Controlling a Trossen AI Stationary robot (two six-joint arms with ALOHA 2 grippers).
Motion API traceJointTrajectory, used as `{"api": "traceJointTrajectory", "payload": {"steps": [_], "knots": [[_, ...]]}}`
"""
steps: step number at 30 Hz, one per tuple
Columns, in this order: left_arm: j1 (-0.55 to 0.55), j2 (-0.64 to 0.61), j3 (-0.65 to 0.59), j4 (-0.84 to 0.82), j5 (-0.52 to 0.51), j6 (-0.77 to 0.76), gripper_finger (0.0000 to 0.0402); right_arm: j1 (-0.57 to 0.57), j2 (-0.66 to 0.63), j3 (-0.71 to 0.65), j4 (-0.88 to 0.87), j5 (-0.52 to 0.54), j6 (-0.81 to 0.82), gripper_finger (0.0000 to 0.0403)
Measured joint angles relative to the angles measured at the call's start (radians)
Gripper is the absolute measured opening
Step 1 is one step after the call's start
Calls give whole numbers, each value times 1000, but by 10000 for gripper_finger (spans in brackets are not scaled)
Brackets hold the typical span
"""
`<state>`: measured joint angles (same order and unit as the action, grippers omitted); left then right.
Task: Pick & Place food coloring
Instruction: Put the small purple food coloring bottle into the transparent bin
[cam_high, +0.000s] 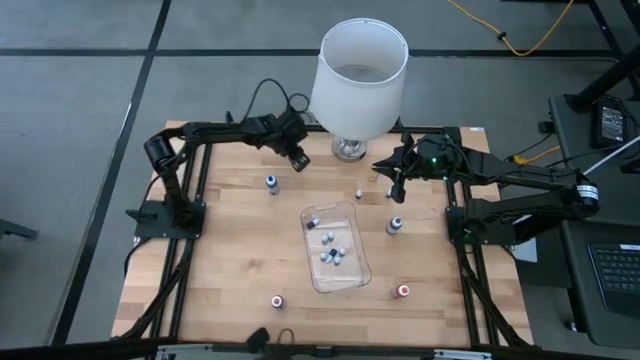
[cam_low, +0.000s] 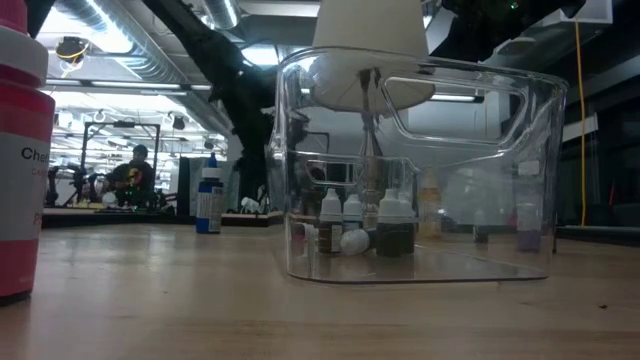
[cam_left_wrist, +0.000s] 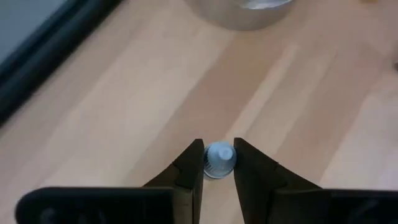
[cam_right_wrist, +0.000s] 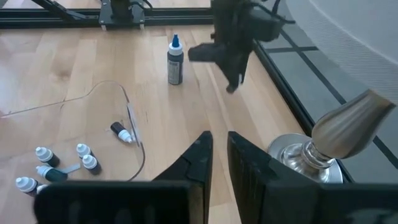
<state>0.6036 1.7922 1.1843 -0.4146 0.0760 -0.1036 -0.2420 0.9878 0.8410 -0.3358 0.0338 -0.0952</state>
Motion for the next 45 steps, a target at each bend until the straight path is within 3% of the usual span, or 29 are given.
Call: {"api": "traceJointTrajectory", "payload": {"steps": [5,13,17,23,29,33,39,45], "knots": [[65,-76,0,-162,-67,63,64,0,0,0,-1,0,-3,53],[83,-332,0,-240,-54,26,64,0,0,0,-35,0,-7,53],[-12,-474,0,-266,-48,-11,64,0,0,0,-41,0,-20,53],[-262,-590,0,-233,-48,-108,64,0,0,0,-33,0,-22,53],[-519,-559,0,-107,-55,-200,63,0,0,0,-27,0,-22,53],[-630,-484,0,-30,-46,-215,63,0,0,0,-27,0,-39,53],[-701,-361,0,27,74,-144,63,0,0,0,-9,-1,-68,53],[-728,-248,0,109,131,-36,63,0,0,0,-5,-9,-67,53]]}}
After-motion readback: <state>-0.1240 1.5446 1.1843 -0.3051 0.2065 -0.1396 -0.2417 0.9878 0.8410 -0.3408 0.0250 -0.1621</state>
